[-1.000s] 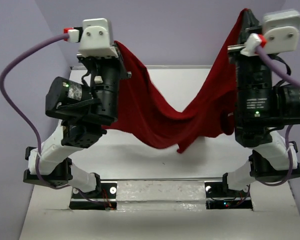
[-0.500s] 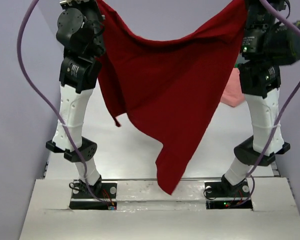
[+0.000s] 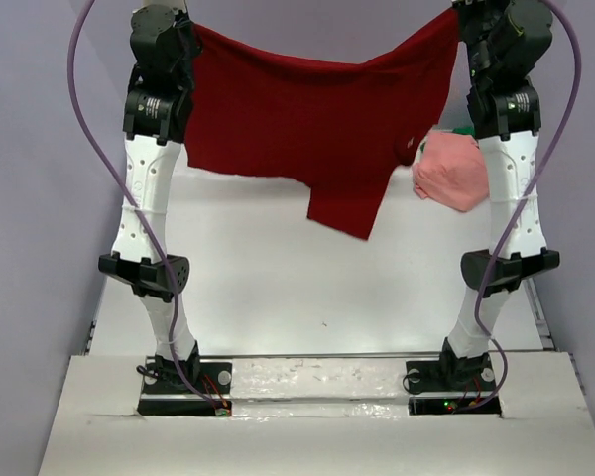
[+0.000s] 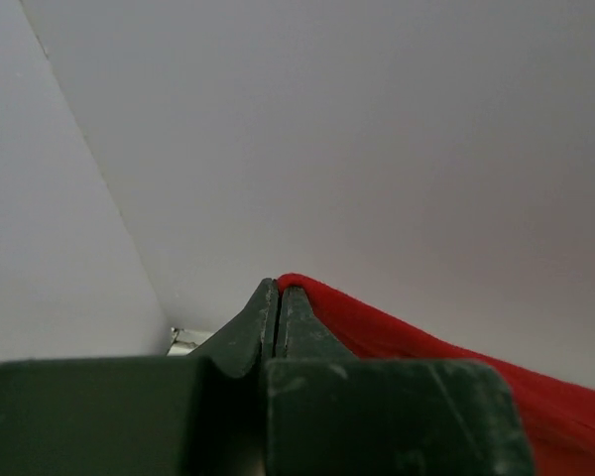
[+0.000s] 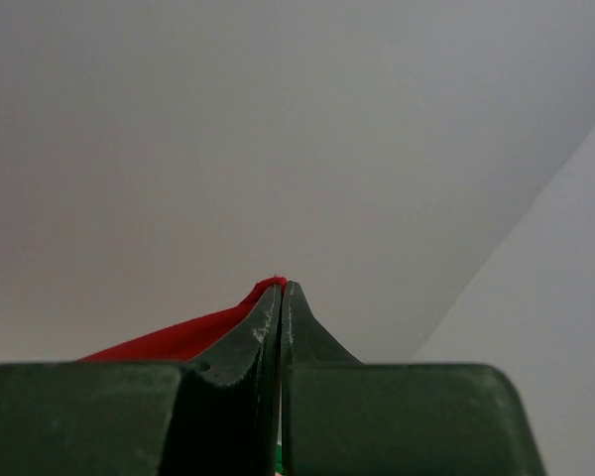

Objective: Fold and stack the t-shirts
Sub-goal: Flatten the tshirt out

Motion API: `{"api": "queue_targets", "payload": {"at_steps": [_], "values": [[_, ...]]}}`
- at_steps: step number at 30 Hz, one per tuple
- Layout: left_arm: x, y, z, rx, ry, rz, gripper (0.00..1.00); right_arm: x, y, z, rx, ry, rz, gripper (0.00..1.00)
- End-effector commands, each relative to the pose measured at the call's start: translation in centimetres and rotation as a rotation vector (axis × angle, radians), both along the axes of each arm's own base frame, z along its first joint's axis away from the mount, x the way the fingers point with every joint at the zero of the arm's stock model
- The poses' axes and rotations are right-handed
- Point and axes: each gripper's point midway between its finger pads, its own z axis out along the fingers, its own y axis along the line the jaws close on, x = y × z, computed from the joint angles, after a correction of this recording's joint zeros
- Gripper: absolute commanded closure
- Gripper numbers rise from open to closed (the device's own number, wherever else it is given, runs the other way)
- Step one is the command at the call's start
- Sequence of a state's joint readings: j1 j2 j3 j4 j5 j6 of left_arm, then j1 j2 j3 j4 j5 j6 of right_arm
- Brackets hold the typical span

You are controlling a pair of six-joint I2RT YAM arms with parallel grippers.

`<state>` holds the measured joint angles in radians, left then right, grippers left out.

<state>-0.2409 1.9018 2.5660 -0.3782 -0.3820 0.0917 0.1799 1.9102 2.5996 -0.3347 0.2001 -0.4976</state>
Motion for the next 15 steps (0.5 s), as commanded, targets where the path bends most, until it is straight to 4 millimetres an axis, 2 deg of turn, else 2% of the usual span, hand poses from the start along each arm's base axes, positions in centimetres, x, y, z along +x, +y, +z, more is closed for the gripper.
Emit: {"api": "queue_targets", "payload": {"at_steps": [1,2,3,4,5,6,7,8,9,10,11,12,13,15], "values": [[-8.7,0.8,7.9,-0.049,-0.197,-0.011,1.00,-13.3,-1.4,10.9,0.073,-0.284,0.049,1.00],[-9.8,0.3,8.5,-0.059,-0.210,-0.021,1.00,-14.4,-1.6,11.2,0.076,-0.295,0.043,1.00],[-11.7,0.8,9.1,-0.068,-0.218,0.000,1.00,-17.4,-1.3,12.5,0.073,-0.331,0.058,1.00],[-12.8,-0.3,9.3,-0.070,-0.219,-0.023,1.00,-17.7,-1.3,11.9,0.080,-0.315,0.036,1.00],[-14.0,-0.4,9.7,-0.066,-0.229,-0.015,1.00,-19.0,0.2,12.3,0.062,-0.322,0.068,1.00],[-15.0,-0.7,9.9,-0.067,-0.229,-0.020,1.00,-19.9,-0.6,12.3,0.078,-0.324,0.043,1.00],[-17.0,-0.2,10.4,-0.088,-0.238,-0.002,1.00,-21.5,0.9,12.9,0.056,-0.341,0.073,1.00],[-18.4,-1.4,10.7,-0.106,-0.242,-0.038,1.00,-23.6,0.0,13.4,0.082,-0.353,0.046,1.00],[-19.4,-1.6,10.9,-0.117,-0.243,-0.040,1.00,-24.8,0.0,13.7,0.090,-0.360,0.054,1.00],[-21.1,-0.5,11.3,-0.128,-0.244,-0.003,1.00,-26.9,-0.5,14.2,0.103,-0.377,0.052,1.00],[-21.9,-0.5,11.3,-0.137,-0.239,-0.001,1.00,-27.8,-0.8,14.5,0.109,-0.387,0.057,1.00],[-22.9,-1.5,11.6,-0.154,-0.243,-0.039,1.00,-28.6,-1.2,14.7,0.115,-0.394,0.061,1.00],[-24.0,-0.7,11.6,-0.159,-0.240,-0.019,1.00,-29.3,-1.7,14.9,0.120,-0.404,0.058,1.00],[-25.5,-1.0,11.8,-0.211,-0.239,-0.027,1.00,-30.7,-2.8,15.2,0.121,-0.427,0.044,1.00]]}}
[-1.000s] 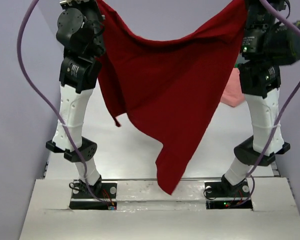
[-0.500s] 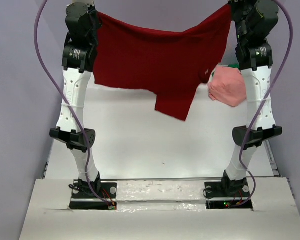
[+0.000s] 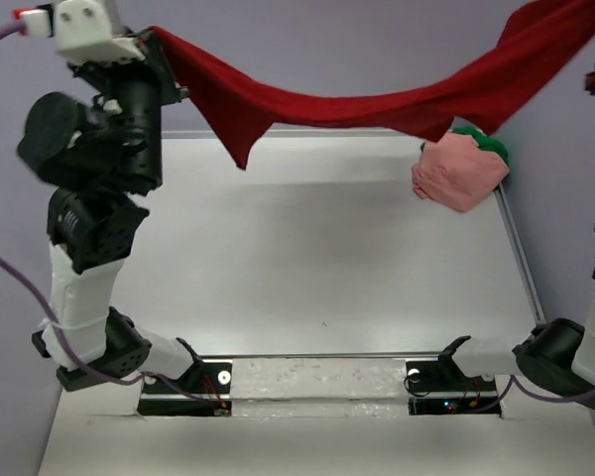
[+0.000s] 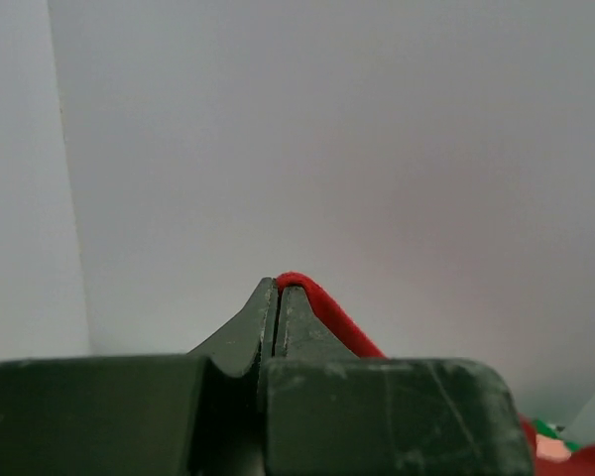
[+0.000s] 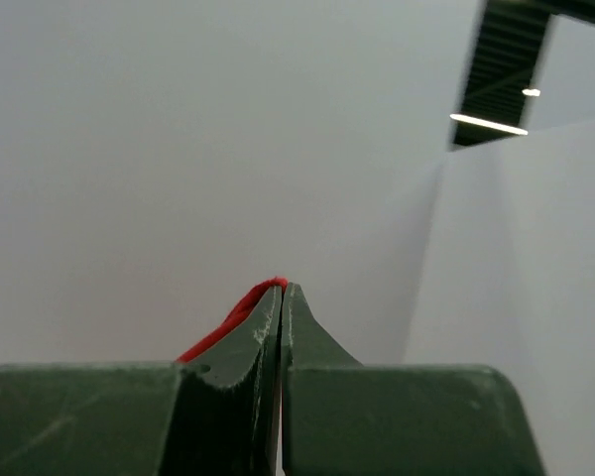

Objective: Fold and stack the t-shirts
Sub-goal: Flatten the tshirt out

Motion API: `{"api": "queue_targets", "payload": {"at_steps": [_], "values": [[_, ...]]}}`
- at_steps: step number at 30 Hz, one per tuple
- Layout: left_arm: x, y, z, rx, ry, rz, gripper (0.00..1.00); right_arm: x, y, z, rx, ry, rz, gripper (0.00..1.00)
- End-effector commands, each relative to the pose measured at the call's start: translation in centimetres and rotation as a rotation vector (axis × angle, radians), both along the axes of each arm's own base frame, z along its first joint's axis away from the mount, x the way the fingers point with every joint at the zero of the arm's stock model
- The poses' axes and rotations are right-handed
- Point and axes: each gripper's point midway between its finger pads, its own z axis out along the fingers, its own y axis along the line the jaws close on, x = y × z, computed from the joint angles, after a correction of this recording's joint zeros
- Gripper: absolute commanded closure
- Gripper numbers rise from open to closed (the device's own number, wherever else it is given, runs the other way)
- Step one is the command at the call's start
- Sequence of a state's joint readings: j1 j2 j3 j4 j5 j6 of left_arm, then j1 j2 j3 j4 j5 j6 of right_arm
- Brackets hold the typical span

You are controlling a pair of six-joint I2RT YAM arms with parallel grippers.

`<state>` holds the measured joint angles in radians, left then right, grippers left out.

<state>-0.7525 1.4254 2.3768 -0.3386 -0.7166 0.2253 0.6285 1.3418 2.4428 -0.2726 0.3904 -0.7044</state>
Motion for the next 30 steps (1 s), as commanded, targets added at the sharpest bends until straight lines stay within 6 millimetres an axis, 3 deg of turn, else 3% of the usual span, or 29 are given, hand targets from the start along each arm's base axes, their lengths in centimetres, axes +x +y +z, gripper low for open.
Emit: {"api": "queue_targets", "payload": {"at_steps": [1,3,8,11,12,13,14,15,16,17,18,19,20,22,23,24,25,27,30], "values": [[-3.9,3.2,1.1,-0.115,-0.001,0.118,1.00,-2.1,-3.5,0.6,0.046,-0.024,-0.128,1.00],[-4.5,3.0,1.4,-0.095,0.008,0.141,1.00,-2.8,-4.1,0.7,0.056,-0.034,-0.128,1.00],[-4.2,0.2,1.7,-0.063,0.007,0.103,1.00,-2.3,-3.6,0.7,0.036,-0.032,-0.129,1.00],[-2.4,-1.2,2.0,-0.028,-0.019,0.115,1.00,-0.7,-2.1,0.3,0.012,-0.021,-0.119,1.00],[-1.2,-2.7,2.1,-0.012,-0.032,0.074,1.00,0.0,-1.5,0.2,0.003,-0.017,-0.116,1.00],[-0.2,-3.2,2.0,-0.004,-0.035,0.064,1.00,1.6,-0.1,-0.3,-0.017,0.004,-0.106,1.00],[1.5,-1.9,1.9,0.001,-0.040,0.105,1.00,2.7,0.9,-0.6,-0.033,0.013,-0.101,1.00],[2.7,-2.0,1.6,0.008,-0.038,0.105,1.00,3.8,1.6,-0.8,-0.044,0.022,-0.106,1.00],[4.8,-3.5,0.6,0.024,-0.029,0.055,1.00,5.0,2.5,-1.1,-0.058,0.035,-0.109,1.00],[6.3,-3.5,0.0,0.030,-0.023,0.052,1.00,7.4,4.5,-1.9,-0.089,0.057,-0.101,1.00],[7.6,-3.3,-0.5,0.033,-0.020,0.045,1.00,8.6,5.3,-2.2,-0.099,0.064,-0.100,1.00],[10.4,-2.7,-1.8,0.044,0.002,0.045,1.00,11.2,6.3,-3.0,-0.114,0.084,-0.103,1.00],[11.7,-2.3,-2.4,0.052,0.013,0.051,1.00,11.5,5.8,-3.0,-0.111,0.083,-0.105,1.00],[15.1,-0.6,-4.0,0.075,0.039,0.066,1.00,15.5,6.4,-4.6,-0.090,0.125,-0.061,1.00],[16.4,-0.2,-4.6,0.072,0.044,0.065,1.00,18.4,5.4,-5.8,-0.114,0.144,-0.071,1.00],[17.3,0.5,-5.1,0.074,0.054,0.070,1.00,18.8,4.5,-5.8,-0.100,0.143,-0.070,1.00],[19.0,1.7,-5.8,0.086,0.059,0.080,1.00,21.5,4.6,-7.4,-0.096,0.183,-0.072,1.00],[21.0,2.5,-6.8,0.095,0.062,0.083,1.00,24.9,3.7,-9.7,-0.120,0.231,-0.100,1.00],[22.3,4.8,-6.7,0.106,0.048,0.114,1.00,26.6,3.3,-10.4,-0.133,0.236,-0.075,1.00]]}}
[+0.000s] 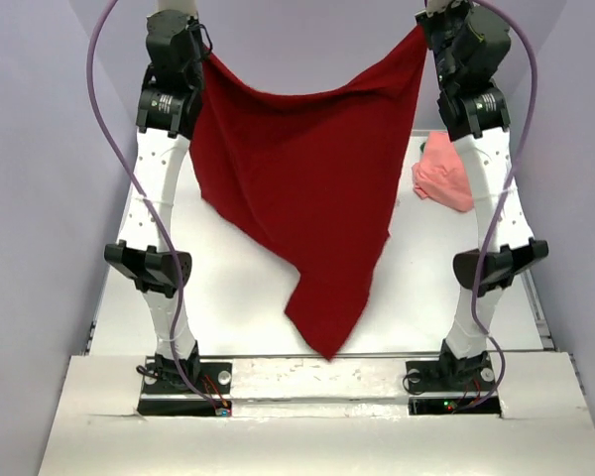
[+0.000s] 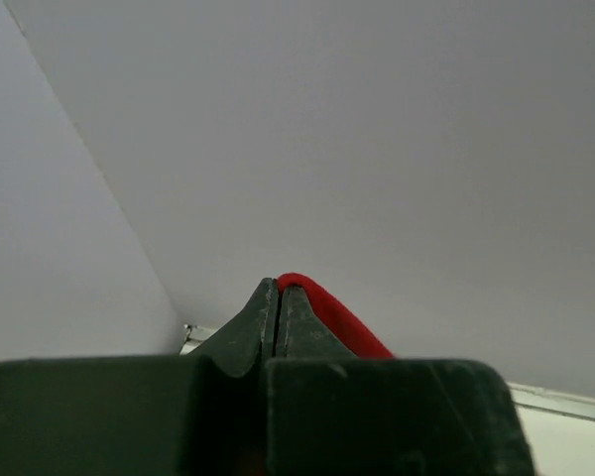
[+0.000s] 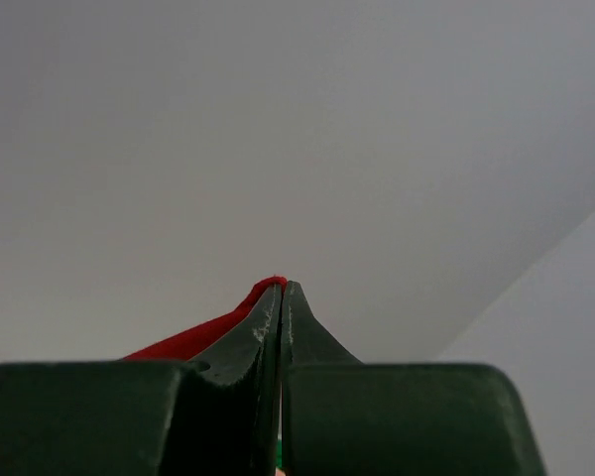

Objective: Fold and stack the t-shirts
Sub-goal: Flatten the tshirt out

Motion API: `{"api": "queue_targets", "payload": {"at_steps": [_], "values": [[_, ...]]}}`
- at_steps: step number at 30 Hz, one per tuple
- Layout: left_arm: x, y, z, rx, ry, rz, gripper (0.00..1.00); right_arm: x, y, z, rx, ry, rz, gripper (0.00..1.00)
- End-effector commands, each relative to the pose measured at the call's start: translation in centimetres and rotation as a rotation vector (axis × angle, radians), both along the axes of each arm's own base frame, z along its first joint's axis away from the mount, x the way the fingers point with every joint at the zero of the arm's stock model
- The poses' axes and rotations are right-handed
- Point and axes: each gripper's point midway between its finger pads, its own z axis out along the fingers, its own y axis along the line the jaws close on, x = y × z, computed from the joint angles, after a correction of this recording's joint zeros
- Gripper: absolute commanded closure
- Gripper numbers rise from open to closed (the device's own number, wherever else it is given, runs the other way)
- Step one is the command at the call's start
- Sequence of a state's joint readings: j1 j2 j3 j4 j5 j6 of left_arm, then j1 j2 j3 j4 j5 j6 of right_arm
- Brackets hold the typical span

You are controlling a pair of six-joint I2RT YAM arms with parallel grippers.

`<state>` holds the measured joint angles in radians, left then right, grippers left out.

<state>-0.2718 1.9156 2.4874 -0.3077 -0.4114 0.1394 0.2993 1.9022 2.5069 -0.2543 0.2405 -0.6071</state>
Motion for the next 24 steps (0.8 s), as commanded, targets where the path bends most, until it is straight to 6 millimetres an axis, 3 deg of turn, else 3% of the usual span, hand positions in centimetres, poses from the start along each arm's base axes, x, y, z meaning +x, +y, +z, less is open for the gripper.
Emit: {"api": "queue_targets", "payload": {"at_steps": [1,4,6,7,9,11,12,14,15,16,17,19,20,22,24], "values": [[-1.1,2.2,6.2,-0.048,-0.203,-0.065,1.00,-2.7,-1.3,5.8,0.069,-0.169,0.076,1.00],[-1.6,3.5,7.1,-0.026,-0.226,-0.033,1.00,-3.1,-1.3,6.4,0.063,-0.184,0.085,1.00],[-4.5,3.8,9.8,-0.034,-0.289,-0.042,1.00,-5.4,-1.3,8.2,0.068,-0.224,0.113,1.00],[-5.1,3.8,10.0,-0.034,-0.293,-0.045,1.00,-6.7,0.0,9.1,0.062,-0.248,0.138,1.00],[-7.2,3.9,11.5,-0.038,-0.328,-0.038,1.00,-10.0,0.2,11.0,0.051,-0.302,0.123,1.00],[-10.7,4.1,13.8,-0.040,-0.382,-0.035,1.00,-13.8,1.3,13.0,0.047,-0.350,0.146,1.00],[-13.7,4.6,15.5,-0.057,-0.430,-0.022,1.00,-15.3,1.4,13.8,0.030,-0.381,0.136,1.00],[-16.4,4.5,16.8,-0.051,-0.458,-0.017,1.00,-18.0,1.5,15.1,0.030,-0.423,0.133,1.00],[-17.8,4.3,17.3,-0.053,-0.471,-0.013,1.00,-19.8,2.7,15.6,0.049,-0.434,0.160,1.00],[-20.9,4.0,18.6,-0.059,-0.504,-0.012,1.00,-22.5,1.8,17.0,0.039,-0.486,0.140,1.00],[-22.6,3.8,19.2,-0.070,-0.520,-0.020,1.00,-24.5,2.9,17.3,0.068,-0.488,0.172,1.00],[-25.6,3.7,20.2,-0.108,-0.558,-0.041,1.00,-27.7,2.9,18.3,0.082,-0.520,0.181,1.00],[-28.1,3.8,20.7,-0.149,-0.578,-0.075,1.00,-29.8,1.5,19.1,0.053,-0.568,0.126,1.00],[-30.6,5.3,21.1,-0.176,-0.586,-0.053,1.00,-32.5,0.5,19.5,0.070,-0.586,0.064,1.00],[-31.5,5.5,21.0,-0.180,-0.572,-0.056,1.00,-32.9,0.0,19.0,0.066,-0.583,0.012,1.00]]}}
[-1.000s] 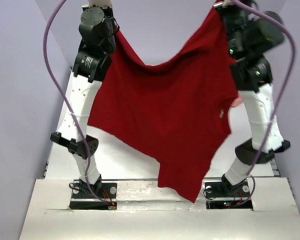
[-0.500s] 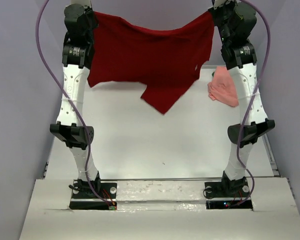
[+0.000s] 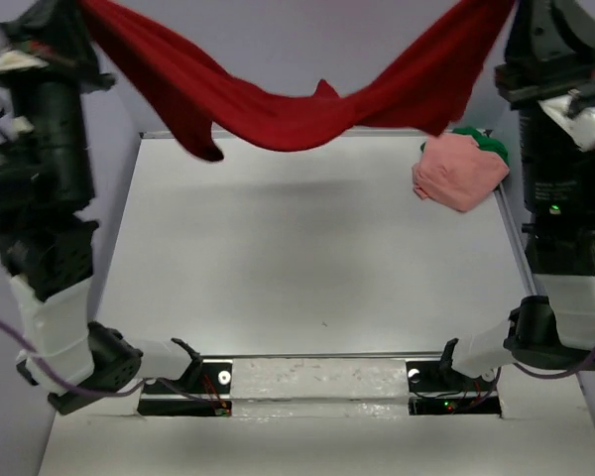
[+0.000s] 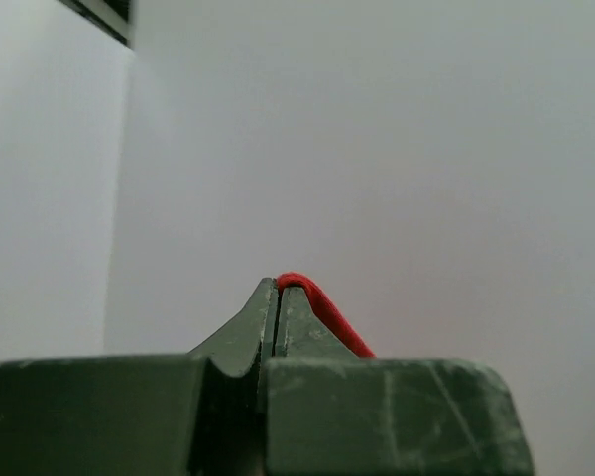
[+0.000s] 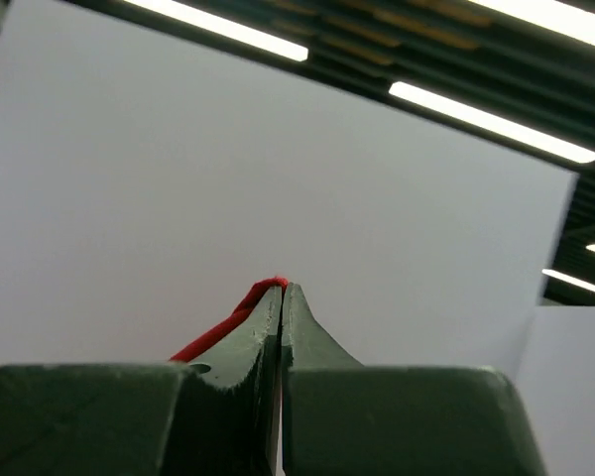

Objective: Fold and stack the t-shirts
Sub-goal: Flatten the tshirt out

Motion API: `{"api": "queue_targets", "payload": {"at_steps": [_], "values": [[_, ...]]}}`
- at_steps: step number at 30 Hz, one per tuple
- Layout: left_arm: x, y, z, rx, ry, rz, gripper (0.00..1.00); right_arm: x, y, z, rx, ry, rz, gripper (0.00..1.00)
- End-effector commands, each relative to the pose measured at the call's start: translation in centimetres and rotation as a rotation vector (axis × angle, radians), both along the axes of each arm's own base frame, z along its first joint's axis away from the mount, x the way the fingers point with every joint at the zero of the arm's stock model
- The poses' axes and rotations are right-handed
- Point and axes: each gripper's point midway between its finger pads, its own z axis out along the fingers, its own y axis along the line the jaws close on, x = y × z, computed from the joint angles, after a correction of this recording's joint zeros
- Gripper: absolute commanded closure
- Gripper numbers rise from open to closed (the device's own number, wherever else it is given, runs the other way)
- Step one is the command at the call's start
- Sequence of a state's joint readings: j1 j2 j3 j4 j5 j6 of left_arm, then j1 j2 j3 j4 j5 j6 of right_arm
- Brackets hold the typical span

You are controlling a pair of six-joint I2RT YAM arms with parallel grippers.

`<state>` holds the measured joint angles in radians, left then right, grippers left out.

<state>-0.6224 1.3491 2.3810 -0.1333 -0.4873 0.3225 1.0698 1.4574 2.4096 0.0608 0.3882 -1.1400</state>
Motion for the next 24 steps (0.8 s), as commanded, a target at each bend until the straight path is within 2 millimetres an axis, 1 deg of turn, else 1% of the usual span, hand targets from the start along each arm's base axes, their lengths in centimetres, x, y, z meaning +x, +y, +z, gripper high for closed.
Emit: {"api": "queue_targets", "payload": {"at_steps": [1,3,4,6,7,10,11,12,13,14,15,16,17,19,20,21,22,23,24], "values": [[-3.5,4.8,0.5,-0.102,0.005,0.143,1.00,-1.9,-4.8,0.2,0.085,0.000,-0.256,1.00],[-3.4,4.4,0.1,-0.103,0.022,0.138,1.00,-1.9,-4.7,0.0,0.086,0.020,-0.239,1.00],[-3.1,4.5,-0.3,-0.099,0.044,0.169,1.00,-1.9,-4.9,0.0,0.093,0.012,-0.264,1.00],[-2.5,3.8,-0.7,-0.095,0.062,0.174,1.00,-1.9,-3.9,0.1,0.085,0.003,-0.247,1.00],[-1.7,3.2,-1.1,-0.073,0.080,0.187,1.00,-1.8,-3.2,0.1,0.076,0.011,-0.211,1.00],[-0.2,2.0,-1.6,-0.049,0.101,0.214,1.00,-1.8,-2.6,0.5,0.076,-0.006,-0.189,1.00],[1.0,0.8,-2.1,-0.036,0.121,0.218,1.00,-1.1,-3.0,0.5,0.076,-0.010,-0.218,1.00],[1.7,0.0,-2.2,-0.017,0.116,0.206,1.00,-0.3,-2.6,0.3,0.067,-0.009,-0.239,1.00],[3.2,-1.4,-2.9,0.012,0.131,0.199,1.00,0.9,-2.2,-0.1,0.060,0.011,-0.229,1.00],[4.1,-1.1,-2.8,0.016,0.126,0.208,1.00,2.0,-2.2,-0.5,0.052,0.023,-0.235,1.00],[5.1,-1.5,-3.0,-0.022,0.122,0.175,1.00,3.1,-2.3,-0.9,0.048,0.032,-0.239,1.00],[6.5,-1.8,-4.0,-0.001,0.153,0.169,1.00,5.0,-3.6,-1.1,0.031,0.029,-0.288,1.00],[8.6,-1.3,-4.3,0.024,0.150,0.180,1.00,7.1,-2.3,-2.2,0.011,0.063,-0.243,1.00],[11.2,-1.2,-5.7,0.012,0.181,0.167,1.00,9.7,-2.5,-3.1,-0.002,0.087,-0.255,1.00],[13.8,-0.8,-6.9,0.041,0.205,0.176,1.00,12.5,-3.2,-4.1,0.005,0.131,-0.261,1.00],[15.0,-0.5,-7.7,0.042,0.223,0.181,1.00,13.6,-3.1,-4.3,-0.006,0.128,-0.241,1.00],[17.5,-1.1,-9.2,0.059,0.255,0.161,1.00,15.2,-3.1,-5.1,0.001,0.167,-0.222,1.00],[18.6,-0.7,-9.7,0.061,0.265,0.162,1.00,16.8,-4.5,-5.4,0.003,0.176,-0.257,1.00],[19.8,0.6,-10.3,0.061,0.278,0.189,1.00,18.7,-4.2,-5.9,-0.008,0.182,-0.250,1.00]]}}
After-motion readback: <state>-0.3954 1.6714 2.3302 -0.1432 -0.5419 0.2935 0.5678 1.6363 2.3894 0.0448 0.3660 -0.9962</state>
